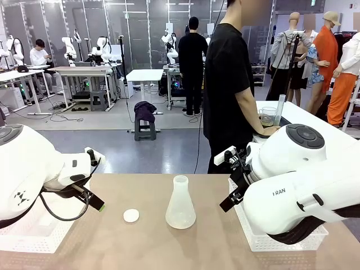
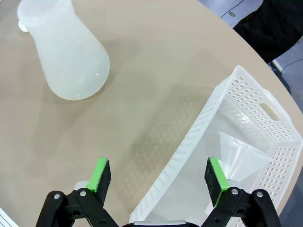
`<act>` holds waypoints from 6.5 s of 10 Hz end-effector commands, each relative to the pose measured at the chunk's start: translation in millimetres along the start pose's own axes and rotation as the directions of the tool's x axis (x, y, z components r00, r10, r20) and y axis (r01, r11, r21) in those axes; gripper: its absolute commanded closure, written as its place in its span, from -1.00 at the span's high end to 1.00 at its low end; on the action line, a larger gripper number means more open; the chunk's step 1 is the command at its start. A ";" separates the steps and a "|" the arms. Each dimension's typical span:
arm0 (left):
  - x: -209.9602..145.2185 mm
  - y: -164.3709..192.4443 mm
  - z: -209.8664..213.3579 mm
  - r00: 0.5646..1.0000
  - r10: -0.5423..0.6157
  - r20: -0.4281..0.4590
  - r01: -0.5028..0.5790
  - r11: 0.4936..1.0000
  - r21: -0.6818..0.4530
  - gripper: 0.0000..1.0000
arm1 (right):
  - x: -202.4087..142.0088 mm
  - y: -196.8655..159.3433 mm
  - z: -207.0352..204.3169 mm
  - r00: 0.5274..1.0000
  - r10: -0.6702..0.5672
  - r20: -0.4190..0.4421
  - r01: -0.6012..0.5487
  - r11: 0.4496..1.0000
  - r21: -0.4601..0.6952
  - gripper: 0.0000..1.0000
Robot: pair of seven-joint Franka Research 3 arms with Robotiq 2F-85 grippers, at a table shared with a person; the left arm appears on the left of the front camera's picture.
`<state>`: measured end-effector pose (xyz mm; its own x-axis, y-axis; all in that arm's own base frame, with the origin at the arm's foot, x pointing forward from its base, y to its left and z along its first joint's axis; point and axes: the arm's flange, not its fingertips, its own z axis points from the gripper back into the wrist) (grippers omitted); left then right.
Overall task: Prepare the solutions needed for the experiment.
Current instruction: Pick up the Plastic Funnel and insert it into the Big flask.
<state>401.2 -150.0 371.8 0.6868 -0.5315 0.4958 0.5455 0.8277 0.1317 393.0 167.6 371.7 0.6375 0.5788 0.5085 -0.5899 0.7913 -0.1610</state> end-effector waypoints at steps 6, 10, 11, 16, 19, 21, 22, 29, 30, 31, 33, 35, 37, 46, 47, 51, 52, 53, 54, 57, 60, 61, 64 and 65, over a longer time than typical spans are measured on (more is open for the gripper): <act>0.0 0.0 0.0 1.000 0.000 0.000 0.000 1.000 0.000 1.00 | 0.0 -0.1 0.0 1.000 -0.003 0.000 0.003 1.000 0.001 1.00; 0.0 0.0 0.0 1.000 0.000 0.000 0.000 1.000 0.000 1.00 | 0.0 -0.1 0.0 1.000 -0.003 0.000 0.003 1.000 0.001 1.00; 0.0 0.0 0.0 1.000 0.000 0.000 0.000 1.000 0.000 1.00 | 0.0 -0.1 0.0 1.000 -0.003 0.000 0.003 1.000 0.001 1.00; 0.0 0.0 0.0 1.000 0.000 0.000 0.000 1.000 0.000 1.00 | 0.0 -0.1 0.0 1.000 -0.003 0.000 0.003 1.000 0.001 1.00; 6.5 9.2 13.4 0.999 0.015 0.040 -0.012 0.997 -0.070 1.00 | 5.3 -5.9 11.4 0.999 -0.040 0.013 0.040 0.999 -0.004 1.00; 14.7 18.2 25.6 0.997 0.020 0.074 -0.010 0.990 -0.141 1.00 | 12.0 -15.7 25.7 0.996 -0.058 0.060 0.054 0.996 0.072 1.00; 20.3 25.2 27.9 0.996 0.030 0.085 -0.015 0.985 -0.169 1.00 | 16.3 -24.4 30.9 0.993 -0.091 0.072 0.083 0.991 0.105 1.00; 30.5 33.3 43.2 0.985 0.085 0.150 -0.033 0.947 -0.319 1.00 | 31.5 -28.3 47.3 0.971 -0.215 0.106 0.194 0.964 0.181 1.00; 30.5 33.3 43.2 0.985 0.085 0.150 -0.033 0.947 -0.319 1.00 | 31.5 -28.3 47.3 0.971 -0.215 0.106 0.194 0.964 0.181 1.00; 32.0 38.5 42.0 0.986 0.086 0.145 -0.030 0.936 -0.351 1.00 | 35.8 -30.6 49.1 0.970 -0.222 0.101 0.201 0.962 0.187 1.00; 39.5 56.7 31.1 0.969 0.207 0.134 -0.088 0.798 -0.596 1.00 | 36.0 -40.6 40.6 0.929 -0.339 0.148 0.261 0.884 0.388 1.00; 34.9 81.9 21.4 0.954 0.287 0.088 -0.114 0.619 -0.777 1.00 | 32.0 -55.1 36.9 0.879 -0.455 0.141 0.310 0.771 0.557 1.00; 24.1 104.0 17.2 0.936 0.349 0.051 -0.115 0.438 -0.892 1.00 | 31.9 -65.0 31.6 0.825 -0.558 0.087 0.387 0.671 0.633 1.00; -15.2 155.0 13.4 0.884 0.468 0.005 0.013 -0.015 -1.000 1.00 | -7.0 -110.2 5.9 0.617 -0.786 -0.031 0.334 0.226 0.915 1.00; -13.2 154.0 10.1 0.886 0.463 0.002 0.016 -0.025 -1.000 1.00 | -8.8 -115.8 2.8 0.597 -0.801 -0.047 0.357 0.212 0.910 1.00; -9.1 148.8 11.2 0.912 0.409 0.019 0.012 0.020 -1.000 1.00 | -20.1 -110.6 -6.1 0.594 -0.801 -0.075 0.358 0.180 0.916 1.00; -12.2 144.6 8.7 0.899 0.439 -0.006 -0.002 -0.010 -1.000 1.00 | -20.1 -110.6 -6.1 0.594 -0.801 -0.075 0.358 0.180 0.916 1.00; -12.2 144.6 8.7 0.899 0.439 -0.006 -0.002 -0.010 -1.000 1.00 | -20.1 -110.6 -6.1 0.594 -0.801 -0.075 0.358 0.180 0.916 1.00; -12.2 144.6 8.7 0.899 0.439 -0.006 -0.002 -0.010 -1.000 1.00 | -20.1 -110.6 -6.1 0.594 -0.801 -0.075 0.358 0.180 0.916 1.00; -12.2 144.6 8.7 0.899 0.439 -0.006 -0.002 -0.010 -1.000 1.00 | -20.7 -111.4 -5.2 0.609 -0.791 -0.068 0.360 0.198 0.912 1.00; -12.2 144.6 8.7 0.899 0.439 -0.006 -0.002 -0.010 -1.000 1.00 | 25.6 -124.9 24.4 0.877 -0.478 0.048 0.264 0.563 0.783 1.00; -12.2 144.6 8.7 0.899 0.439 -0.006 -0.002 -0.010 -1.000 1.00 | 39.7 -128.6 35.9 0.924 -0.375 0.073 0.209 0.655 0.726 1.00; -12.2 144.6 8.7 0.899 0.439 -0.006 -0.002 -0.010 -1.000 1.00 | 61.7 -131.8 63.2 0.997 -0.016 -0.073 0.051 0.861 0.506 1.00; -12.2 144.6 8.7 0.899 0.439 -0.006 -0.002 -0.010 -1.000 1.00 | 63.2 -130.8 67.5 0.988 0.076 -0.133 -0.007 0.889 0.458 1.00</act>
<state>467.5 -22.1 391.8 0.8599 -0.1189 0.4964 0.4721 -0.1843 -0.8621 478.9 82.6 480.3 0.6602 0.6012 0.4502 -0.7471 0.5875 0.3111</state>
